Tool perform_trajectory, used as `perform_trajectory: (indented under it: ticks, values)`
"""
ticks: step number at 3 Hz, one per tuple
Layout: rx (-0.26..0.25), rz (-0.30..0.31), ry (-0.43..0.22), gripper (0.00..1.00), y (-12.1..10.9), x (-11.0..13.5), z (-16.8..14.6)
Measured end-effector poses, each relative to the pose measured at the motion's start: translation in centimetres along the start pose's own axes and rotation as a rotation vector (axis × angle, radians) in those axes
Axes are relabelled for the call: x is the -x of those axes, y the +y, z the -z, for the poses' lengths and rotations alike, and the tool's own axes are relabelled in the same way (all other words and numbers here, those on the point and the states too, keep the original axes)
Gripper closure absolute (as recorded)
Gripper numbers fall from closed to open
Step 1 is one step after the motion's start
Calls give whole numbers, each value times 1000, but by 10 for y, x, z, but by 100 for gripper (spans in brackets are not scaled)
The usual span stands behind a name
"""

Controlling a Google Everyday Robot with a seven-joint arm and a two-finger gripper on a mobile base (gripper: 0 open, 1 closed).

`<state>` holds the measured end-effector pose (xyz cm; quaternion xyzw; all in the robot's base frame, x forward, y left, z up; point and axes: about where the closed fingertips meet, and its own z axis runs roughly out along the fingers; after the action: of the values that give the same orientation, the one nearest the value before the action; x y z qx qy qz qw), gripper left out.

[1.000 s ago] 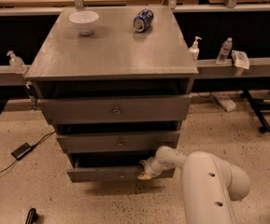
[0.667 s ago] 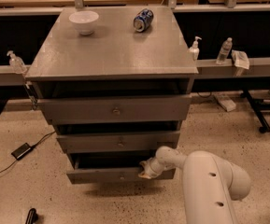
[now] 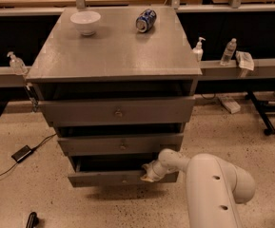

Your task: Open bottom drawer

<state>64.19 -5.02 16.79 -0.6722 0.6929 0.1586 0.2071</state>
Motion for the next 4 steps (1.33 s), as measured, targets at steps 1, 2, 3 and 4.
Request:
perform_trajectory:
  ticks: [1,2,3,4]
  values:
    - [0,0,0,100,0,0,0]
    - [0,0,0,100,0,0,0]
    - [0,0,0,100,0,0,0]
    - [0,0,0,80,0,0,0]
